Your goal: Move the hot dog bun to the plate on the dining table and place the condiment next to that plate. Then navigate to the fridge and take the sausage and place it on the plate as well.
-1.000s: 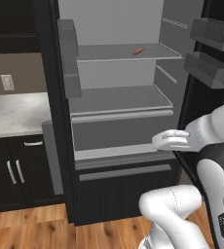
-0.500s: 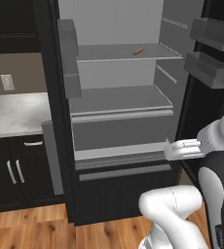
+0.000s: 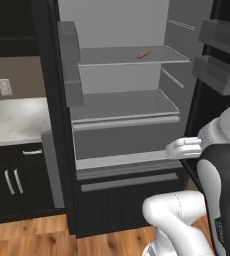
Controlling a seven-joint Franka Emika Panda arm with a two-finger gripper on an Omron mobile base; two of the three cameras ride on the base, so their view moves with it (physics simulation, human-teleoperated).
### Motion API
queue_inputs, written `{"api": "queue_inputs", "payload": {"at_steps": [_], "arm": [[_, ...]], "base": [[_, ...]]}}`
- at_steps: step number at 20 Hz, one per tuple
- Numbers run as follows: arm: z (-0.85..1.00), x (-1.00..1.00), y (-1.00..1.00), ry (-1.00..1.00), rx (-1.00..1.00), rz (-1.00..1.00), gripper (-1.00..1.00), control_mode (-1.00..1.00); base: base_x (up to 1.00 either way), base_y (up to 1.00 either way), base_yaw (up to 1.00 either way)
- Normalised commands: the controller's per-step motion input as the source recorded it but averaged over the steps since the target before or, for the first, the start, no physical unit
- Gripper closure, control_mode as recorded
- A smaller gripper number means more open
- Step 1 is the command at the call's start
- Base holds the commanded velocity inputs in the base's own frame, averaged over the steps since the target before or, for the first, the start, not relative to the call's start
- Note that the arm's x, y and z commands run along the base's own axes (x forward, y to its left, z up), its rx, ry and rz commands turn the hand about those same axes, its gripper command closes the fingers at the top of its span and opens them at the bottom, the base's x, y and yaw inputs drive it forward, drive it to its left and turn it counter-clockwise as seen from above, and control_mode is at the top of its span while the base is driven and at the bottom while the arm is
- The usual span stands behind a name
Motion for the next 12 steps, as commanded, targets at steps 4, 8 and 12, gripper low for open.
{"api": "queue_inputs", "payload": {"at_steps": [4, 8, 12], "arm": [[0.0, 0.0, 0.0, 0.0, 0.0, 0.0, -1.0, 1.0], [0.0, 0.0, 0.0, 0.0, 0.0, 0.0, -1.0, 1.0], [0.0, 0.0, 0.0, 0.0, 0.0, 0.0, -1.0, 1.0]], "base": [[0.86, 0.0, -0.15], [0.79, 0.0, -0.2], [0.78, 0.0, -0.22]]}}
